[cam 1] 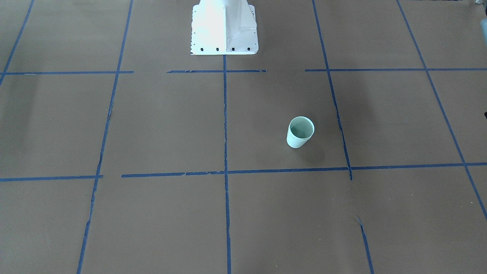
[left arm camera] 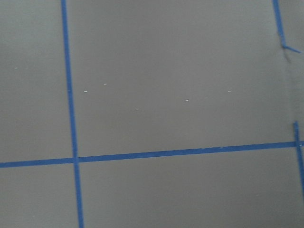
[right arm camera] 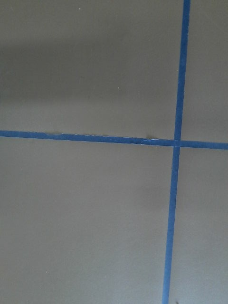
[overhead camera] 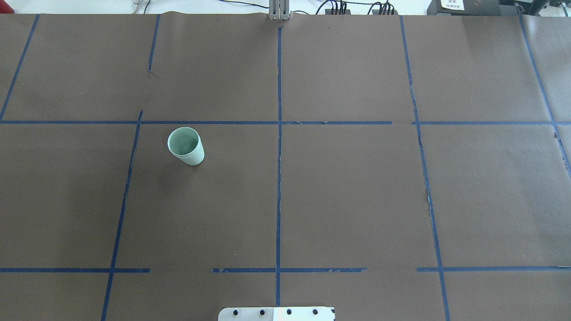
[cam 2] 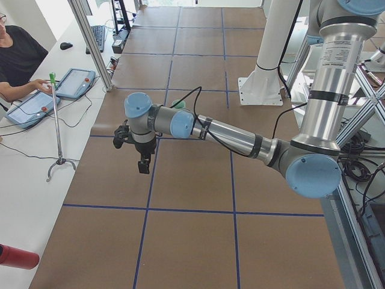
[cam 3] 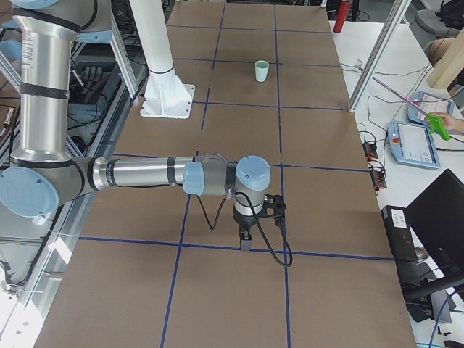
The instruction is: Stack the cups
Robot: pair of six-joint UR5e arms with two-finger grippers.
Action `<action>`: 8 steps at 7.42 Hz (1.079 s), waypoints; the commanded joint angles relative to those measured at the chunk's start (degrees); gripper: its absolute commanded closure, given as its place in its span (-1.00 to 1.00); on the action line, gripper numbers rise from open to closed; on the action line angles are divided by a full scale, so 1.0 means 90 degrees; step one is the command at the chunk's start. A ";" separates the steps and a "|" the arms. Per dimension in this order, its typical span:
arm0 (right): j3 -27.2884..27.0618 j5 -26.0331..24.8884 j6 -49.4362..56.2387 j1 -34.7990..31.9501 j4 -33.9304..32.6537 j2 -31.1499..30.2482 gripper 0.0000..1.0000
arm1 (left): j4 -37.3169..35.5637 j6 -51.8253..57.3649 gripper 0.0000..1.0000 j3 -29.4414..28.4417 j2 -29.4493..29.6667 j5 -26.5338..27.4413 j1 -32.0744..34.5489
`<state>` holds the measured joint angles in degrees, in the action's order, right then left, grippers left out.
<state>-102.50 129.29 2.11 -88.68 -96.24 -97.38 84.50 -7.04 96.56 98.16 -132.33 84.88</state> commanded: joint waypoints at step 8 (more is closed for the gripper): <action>-0.0007 0.0000 0.0000 0.0000 0.0000 0.0000 -1.00 | 0.0533 0.0909 -1.00 -0.0914 -0.0545 -0.0159 0.0657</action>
<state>-102.51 129.29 2.09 -88.68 -96.21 -97.38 89.21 1.09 88.28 93.33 -133.11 90.78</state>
